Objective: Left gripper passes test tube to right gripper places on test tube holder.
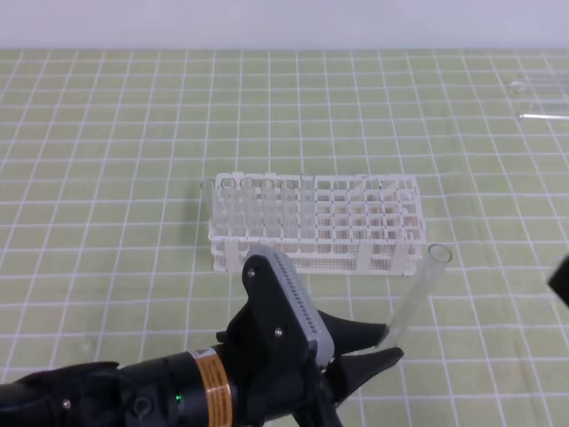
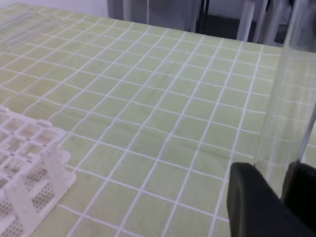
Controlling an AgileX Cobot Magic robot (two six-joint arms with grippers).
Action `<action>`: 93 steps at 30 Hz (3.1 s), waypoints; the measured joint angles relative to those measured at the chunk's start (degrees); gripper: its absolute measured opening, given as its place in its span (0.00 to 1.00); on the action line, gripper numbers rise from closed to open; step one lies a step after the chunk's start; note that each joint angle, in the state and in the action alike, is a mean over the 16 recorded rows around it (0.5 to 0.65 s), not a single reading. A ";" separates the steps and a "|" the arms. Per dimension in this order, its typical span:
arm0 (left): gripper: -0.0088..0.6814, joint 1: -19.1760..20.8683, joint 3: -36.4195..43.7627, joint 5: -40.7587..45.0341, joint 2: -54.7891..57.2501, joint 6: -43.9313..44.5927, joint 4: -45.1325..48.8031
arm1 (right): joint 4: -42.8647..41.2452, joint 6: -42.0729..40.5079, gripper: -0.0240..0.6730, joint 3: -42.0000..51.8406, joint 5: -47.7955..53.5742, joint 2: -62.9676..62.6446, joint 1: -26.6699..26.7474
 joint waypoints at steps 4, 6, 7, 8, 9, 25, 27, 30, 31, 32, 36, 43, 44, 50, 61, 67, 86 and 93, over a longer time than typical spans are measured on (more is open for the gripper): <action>0.18 0.00 -0.01 -1.80 0.53 -0.44 0.06 | 2.90 -10.20 0.65 -3.70 7.26 8.34 0.00; 0.18 0.00 -0.01 -2.69 0.63 -0.90 0.07 | 4.23 -14.82 0.69 -5.01 10.58 12.05 0.00; 0.18 0.00 -0.01 -3.12 0.72 -1.13 0.08 | 4.87 -17.04 0.71 -5.56 12.16 13.77 0.00; 0.18 0.00 -0.01 -3.59 0.78 -1.37 0.08 | 5.45 -19.08 0.72 -6.05 13.67 15.38 0.00; 0.18 0.00 -0.01 -4.08 0.84 -1.63 0.08 | 5.99 -20.96 0.73 -6.47 15.07 16.86 0.00; 0.18 0.00 -0.12 -10.01 1.73 -5.77 2.29 | 11.09 -36.41 0.74 -8.38 25.46 27.33 0.02; 0.18 0.00 -0.30 -10.56 2.22 -6.21 3.03 | 11.37 -37.00 0.74 -8.39 25.92 27.66 0.04; 0.18 0.00 -0.98 -11.48 3.25 -7.06 4.57 | 11.52 -37.69 0.74 -8.42 26.76 28.02 0.06; 0.18 0.00 -1.34 -11.79 3.63 -7.37 5.14 | 11.53 -37.86 0.74 -8.42 27.03 28.11 0.07; 0.18 0.00 -1.73 -12.09 4.01 -7.67 5.67 | 11.53 -38.00 0.74 -8.42 27.28 28.19 0.08; 0.18 -0.01 -3.45 -13.21 5.61 -9.06 7.67 | 11.27 -38.36 0.74 -8.42 27.94 28.35 0.12; 0.19 -0.01 -6.41 -13.76 7.58 -10.86 10.58 | 9.81 -38.83 0.70 -8.42 28.13 28.39 0.14; 0.19 -0.01 -6.67 -13.66 7.71 -10.93 10.74 | 9.59 -38.86 0.69 -8.42 28.09 28.39 0.14; 0.19 -0.01 -7.40 -13.48 7.95 -11.25 11.00 | 8.36 -38.88 0.60 -8.42 27.58 28.39 0.14; 0.17 -0.01 -7.43 -12.43 7.78 -11.29 10.85 | 7.49 -38.94 0.34 -8.42 26.68 28.39 0.14; 0.18 -0.02 -7.42 -11.72 7.85 -11.28 11.02 | 6.93 -39.06 0.23 -8.42 26.31 28.39 0.14; 0.44 -0.03 -7.44 -12.01 7.58 -11.31 9.60 | 6.21 -39.17 0.19 -8.49 25.76 28.39 0.14; 0.53 -0.03 -7.43 -9.28 6.03 -11.28 9.64 | 6.03 -39.12 0.19 -8.50 24.47 28.39 0.14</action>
